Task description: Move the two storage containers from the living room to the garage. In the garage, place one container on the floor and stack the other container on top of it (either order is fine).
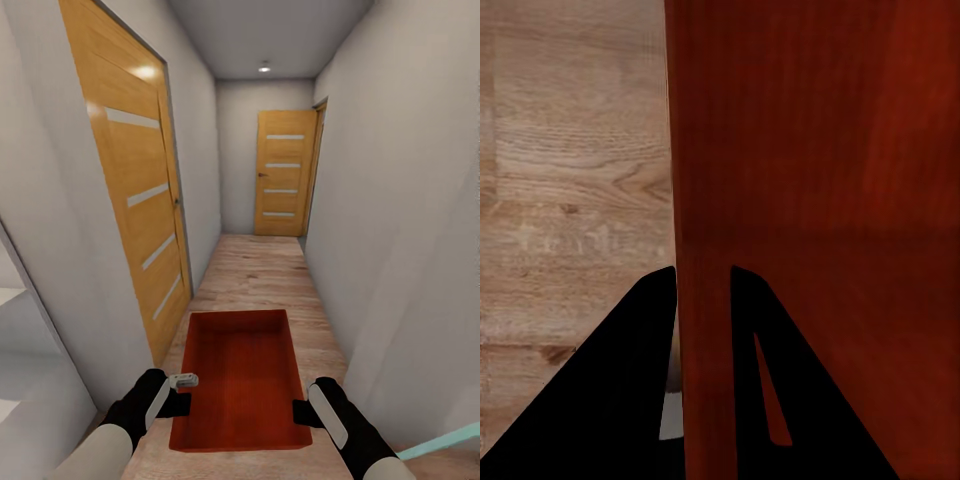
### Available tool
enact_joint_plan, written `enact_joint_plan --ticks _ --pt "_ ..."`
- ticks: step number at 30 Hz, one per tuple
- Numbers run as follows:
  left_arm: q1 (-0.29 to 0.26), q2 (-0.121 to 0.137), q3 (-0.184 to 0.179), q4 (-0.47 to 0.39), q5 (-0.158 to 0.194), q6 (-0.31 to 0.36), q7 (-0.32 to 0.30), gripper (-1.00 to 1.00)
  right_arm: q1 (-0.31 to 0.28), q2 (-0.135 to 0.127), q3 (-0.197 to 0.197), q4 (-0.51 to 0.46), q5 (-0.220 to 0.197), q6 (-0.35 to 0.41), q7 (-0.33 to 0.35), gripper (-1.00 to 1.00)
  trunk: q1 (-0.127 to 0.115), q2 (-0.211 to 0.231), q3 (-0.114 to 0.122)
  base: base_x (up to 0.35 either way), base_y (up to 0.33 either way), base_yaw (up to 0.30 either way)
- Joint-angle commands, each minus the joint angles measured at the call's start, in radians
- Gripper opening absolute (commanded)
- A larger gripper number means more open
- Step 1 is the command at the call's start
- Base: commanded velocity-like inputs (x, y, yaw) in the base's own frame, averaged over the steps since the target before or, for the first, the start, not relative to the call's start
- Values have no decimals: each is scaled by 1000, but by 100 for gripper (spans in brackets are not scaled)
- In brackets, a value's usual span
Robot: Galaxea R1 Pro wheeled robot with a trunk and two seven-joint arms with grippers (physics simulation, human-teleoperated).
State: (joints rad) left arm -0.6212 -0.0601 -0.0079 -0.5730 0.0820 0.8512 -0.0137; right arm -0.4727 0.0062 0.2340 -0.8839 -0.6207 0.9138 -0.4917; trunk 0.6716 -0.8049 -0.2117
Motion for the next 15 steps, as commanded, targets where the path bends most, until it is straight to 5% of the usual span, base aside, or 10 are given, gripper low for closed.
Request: enact_joint_plan --ticks 1,15 --pt "0 0 0 -2 15 5 5 -100 -1 0 -1 -1 -25 -6 -7 -100 1 -1 -1 268 93 -237" --pt "-1 0 0 -2 15 5 5 -100 -1 0 -1 -1 -25 -6 -7 -100 1 -1 10 268 86 -180"
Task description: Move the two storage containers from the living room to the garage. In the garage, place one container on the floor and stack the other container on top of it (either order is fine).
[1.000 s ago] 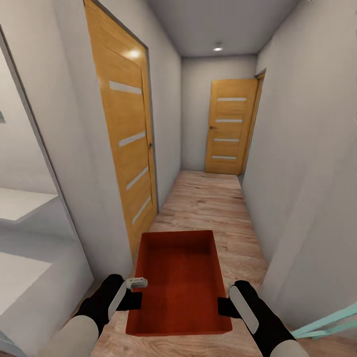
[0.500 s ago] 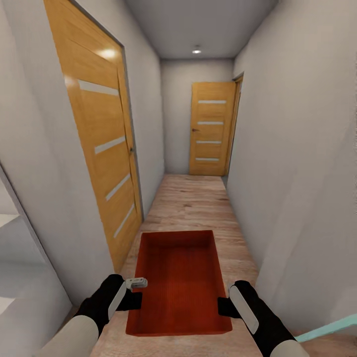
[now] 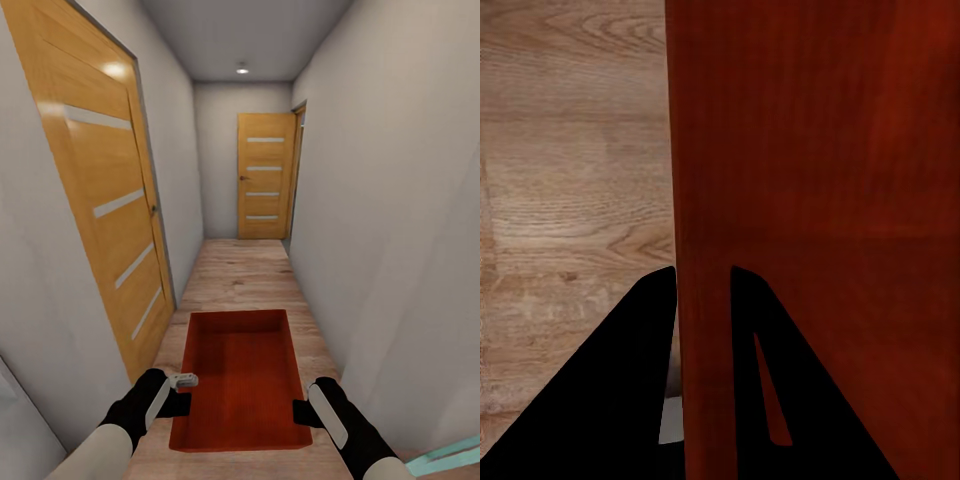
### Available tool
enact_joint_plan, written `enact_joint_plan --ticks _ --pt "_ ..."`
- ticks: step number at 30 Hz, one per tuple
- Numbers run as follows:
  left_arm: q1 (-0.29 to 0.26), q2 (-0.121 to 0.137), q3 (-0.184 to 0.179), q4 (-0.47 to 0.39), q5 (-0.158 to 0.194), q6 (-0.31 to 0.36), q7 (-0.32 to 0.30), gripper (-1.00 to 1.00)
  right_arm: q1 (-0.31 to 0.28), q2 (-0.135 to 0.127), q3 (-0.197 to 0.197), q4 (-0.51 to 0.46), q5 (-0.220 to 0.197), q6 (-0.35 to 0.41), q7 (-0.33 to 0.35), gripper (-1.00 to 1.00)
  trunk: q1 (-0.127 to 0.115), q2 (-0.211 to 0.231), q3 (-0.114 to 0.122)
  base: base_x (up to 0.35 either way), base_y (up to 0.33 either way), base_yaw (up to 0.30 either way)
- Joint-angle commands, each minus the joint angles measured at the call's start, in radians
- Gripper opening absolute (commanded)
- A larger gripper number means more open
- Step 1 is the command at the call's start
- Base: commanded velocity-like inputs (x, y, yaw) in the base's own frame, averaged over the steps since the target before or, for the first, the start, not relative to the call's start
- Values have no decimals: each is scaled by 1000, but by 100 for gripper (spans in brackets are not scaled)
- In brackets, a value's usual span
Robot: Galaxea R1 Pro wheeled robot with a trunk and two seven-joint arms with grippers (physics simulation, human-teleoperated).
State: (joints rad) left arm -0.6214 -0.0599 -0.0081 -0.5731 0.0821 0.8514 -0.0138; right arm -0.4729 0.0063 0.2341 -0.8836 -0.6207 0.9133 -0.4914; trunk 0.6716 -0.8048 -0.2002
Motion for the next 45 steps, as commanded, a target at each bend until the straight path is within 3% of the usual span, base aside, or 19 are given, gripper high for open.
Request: enact_joint_plan --ticks 1,25,36,45 --pt "0 0 0 -2 15 5 5 -100 -1 0 -1 -1 -25 -5 -8 -100 1 -1 -1 267 84 -48" --pt "0 0 0 -2 15 5 5 -100 -1 0 -1 -1 -25 -5 -7 -100 1 -1 -1 270 47 -6" --pt "0 0 1 -2 15 5 5 -100 -1 0 -1 -1 -25 -5 -7 -100 1 -1 -1 319 0 -195" --pt "0 0 2 -2 15 5 5 -100 -1 0 -1 -1 -25 -5 -8 -100 1 -1 -1 324 0 -30"
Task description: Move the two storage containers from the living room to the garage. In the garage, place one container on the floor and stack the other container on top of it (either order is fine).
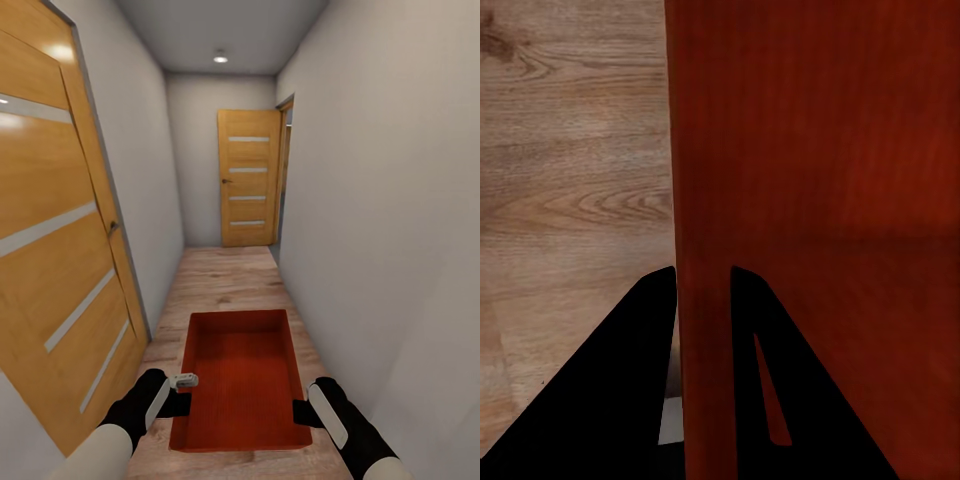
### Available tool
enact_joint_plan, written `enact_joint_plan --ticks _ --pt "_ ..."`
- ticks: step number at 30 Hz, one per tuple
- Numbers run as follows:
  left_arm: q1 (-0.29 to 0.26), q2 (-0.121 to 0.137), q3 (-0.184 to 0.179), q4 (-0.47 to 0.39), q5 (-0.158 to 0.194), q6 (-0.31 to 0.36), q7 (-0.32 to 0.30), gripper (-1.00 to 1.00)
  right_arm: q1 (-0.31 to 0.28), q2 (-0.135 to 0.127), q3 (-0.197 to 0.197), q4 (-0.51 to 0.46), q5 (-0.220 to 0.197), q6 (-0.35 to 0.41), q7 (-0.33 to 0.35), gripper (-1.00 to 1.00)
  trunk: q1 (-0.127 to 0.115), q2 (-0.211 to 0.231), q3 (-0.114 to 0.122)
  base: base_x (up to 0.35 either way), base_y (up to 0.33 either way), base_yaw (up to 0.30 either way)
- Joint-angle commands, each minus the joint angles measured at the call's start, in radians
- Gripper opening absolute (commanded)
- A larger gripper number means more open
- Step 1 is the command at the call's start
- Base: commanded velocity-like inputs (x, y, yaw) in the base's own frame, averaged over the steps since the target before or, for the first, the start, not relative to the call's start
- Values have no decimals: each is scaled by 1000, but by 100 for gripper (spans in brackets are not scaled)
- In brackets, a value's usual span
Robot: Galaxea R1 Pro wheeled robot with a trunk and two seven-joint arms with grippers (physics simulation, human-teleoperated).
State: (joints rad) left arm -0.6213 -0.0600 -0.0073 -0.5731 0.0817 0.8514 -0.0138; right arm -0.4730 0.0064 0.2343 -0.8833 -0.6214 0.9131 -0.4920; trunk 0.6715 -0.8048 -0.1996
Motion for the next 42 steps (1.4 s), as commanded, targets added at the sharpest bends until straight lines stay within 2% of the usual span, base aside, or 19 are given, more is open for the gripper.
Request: enact_joint_plan --ticks 1,42 --pt "-1 0 1 -2 15 5 5 -100 -1 0 -1 -2 -24 -5 -7 -100 1 -1 -2 324 0 -2" --pt "0 0 1 -2 15 5 5 -100 -1 0 -1 -2 -25 -5 -7 -100 1 -1 -2 324 0 0"
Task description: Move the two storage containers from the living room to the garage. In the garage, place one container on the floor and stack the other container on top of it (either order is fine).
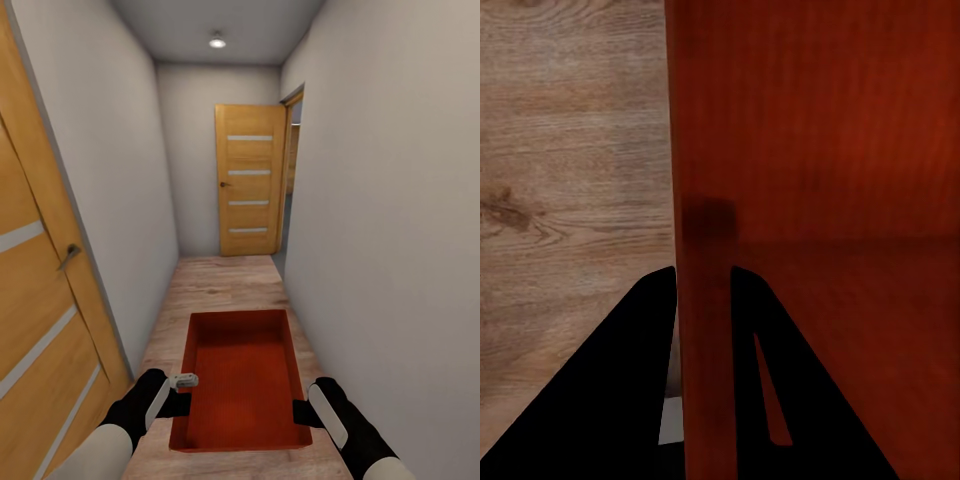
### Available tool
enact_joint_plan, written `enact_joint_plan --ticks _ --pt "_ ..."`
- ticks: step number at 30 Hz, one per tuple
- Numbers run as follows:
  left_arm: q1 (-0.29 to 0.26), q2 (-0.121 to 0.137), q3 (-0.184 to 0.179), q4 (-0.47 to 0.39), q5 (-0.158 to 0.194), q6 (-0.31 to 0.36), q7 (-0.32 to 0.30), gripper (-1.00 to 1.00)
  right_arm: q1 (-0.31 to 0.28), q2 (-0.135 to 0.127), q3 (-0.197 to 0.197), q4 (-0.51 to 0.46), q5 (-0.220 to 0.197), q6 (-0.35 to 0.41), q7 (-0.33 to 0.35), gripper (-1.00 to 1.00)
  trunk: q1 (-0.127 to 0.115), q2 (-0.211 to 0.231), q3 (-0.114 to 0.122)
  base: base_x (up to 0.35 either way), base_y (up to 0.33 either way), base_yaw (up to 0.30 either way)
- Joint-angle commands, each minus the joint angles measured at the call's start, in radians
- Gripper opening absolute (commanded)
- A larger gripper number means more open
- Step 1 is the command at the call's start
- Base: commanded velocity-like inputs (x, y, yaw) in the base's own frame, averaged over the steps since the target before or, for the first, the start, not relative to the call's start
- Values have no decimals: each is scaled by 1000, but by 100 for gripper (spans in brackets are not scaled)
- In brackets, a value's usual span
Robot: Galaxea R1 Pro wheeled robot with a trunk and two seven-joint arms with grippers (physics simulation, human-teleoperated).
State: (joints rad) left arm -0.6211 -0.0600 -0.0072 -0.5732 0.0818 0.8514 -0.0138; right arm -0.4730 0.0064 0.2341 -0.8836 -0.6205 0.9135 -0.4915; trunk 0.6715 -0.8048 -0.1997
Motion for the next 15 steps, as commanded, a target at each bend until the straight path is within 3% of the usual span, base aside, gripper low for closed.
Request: enact_joint_plan --ticks 1,15 --pt "0 0 1 -2 15 5 5 -100 -1 0 -1 -1 -25 -5 -7 -100 1 -1 -2 324 0 0" --pt "0 0 1 -2 15 5 5 -100 -1 0 -1 0 -25 -5 -7 -100 1 -1 -2 324 0 0"
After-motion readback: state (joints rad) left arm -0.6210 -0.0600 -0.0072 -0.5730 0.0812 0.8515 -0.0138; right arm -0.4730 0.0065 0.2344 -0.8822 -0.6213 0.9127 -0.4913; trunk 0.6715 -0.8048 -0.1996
